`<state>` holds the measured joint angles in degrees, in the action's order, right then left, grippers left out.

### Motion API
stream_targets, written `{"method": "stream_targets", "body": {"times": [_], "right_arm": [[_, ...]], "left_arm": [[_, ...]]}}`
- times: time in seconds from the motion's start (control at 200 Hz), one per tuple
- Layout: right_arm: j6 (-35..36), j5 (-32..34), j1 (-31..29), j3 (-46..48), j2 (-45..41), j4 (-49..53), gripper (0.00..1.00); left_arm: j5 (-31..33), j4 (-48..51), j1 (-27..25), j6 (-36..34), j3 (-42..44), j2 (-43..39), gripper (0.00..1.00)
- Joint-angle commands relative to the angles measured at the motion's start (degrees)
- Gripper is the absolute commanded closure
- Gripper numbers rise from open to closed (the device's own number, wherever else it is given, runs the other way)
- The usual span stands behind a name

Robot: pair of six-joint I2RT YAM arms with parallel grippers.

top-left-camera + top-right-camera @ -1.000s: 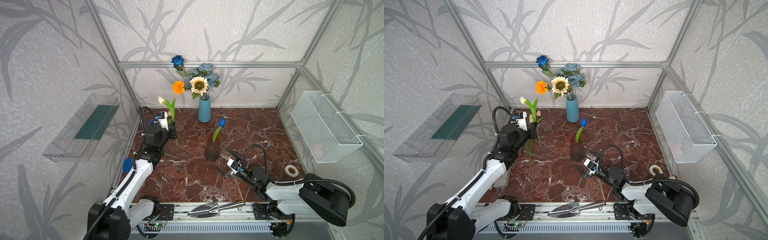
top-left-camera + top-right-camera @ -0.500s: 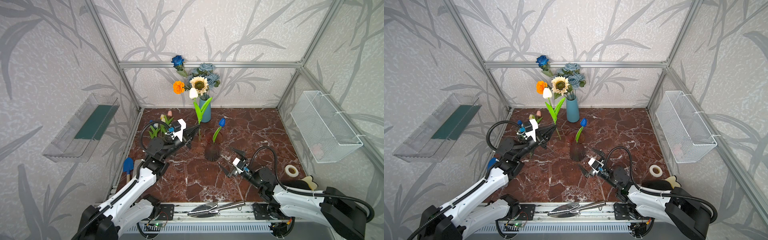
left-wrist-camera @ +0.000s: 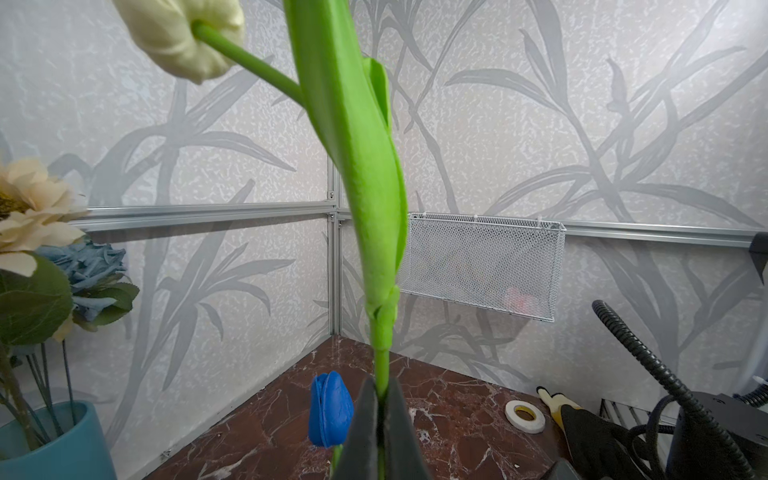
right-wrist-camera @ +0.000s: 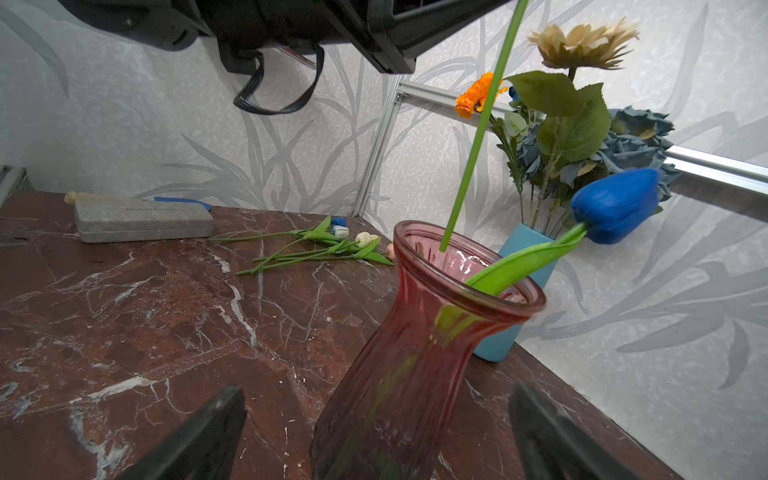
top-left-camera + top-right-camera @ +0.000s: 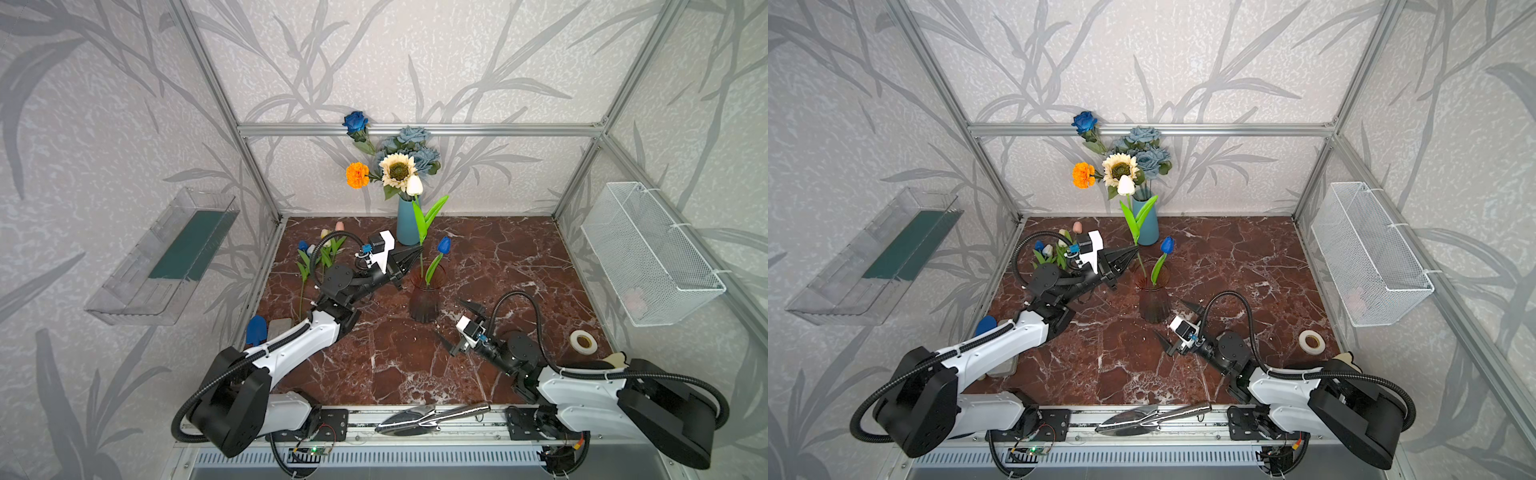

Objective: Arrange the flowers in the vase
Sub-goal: 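Lower the white tulip into the pink vase and open the left gripper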

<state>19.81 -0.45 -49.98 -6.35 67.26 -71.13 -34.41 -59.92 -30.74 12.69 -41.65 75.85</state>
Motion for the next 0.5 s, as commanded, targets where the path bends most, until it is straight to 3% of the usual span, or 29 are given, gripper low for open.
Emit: {"method": "stream_targets", "body": {"times": [0.0,0.195,0.495], "right_arm": [[0.35,0.18,-0.30,-0.06,0.32,-4.15,0.01],[0.05,-0.13,-0.29,-0.21,0.54,-3.90,0.01],[0.09,-0.08,-0.24,-0.08,1.47,-5.07,0.01]], "left_arm": [[-1.08,-5.64,-0.46,1.93,-1.00,1.90,1.00],[0.86,-8.62,-0.72,0.64,2.23,5.46,1.00],[3.51,-3.66,-1.49,-5.74,4.03,8.41,1.00]]}}
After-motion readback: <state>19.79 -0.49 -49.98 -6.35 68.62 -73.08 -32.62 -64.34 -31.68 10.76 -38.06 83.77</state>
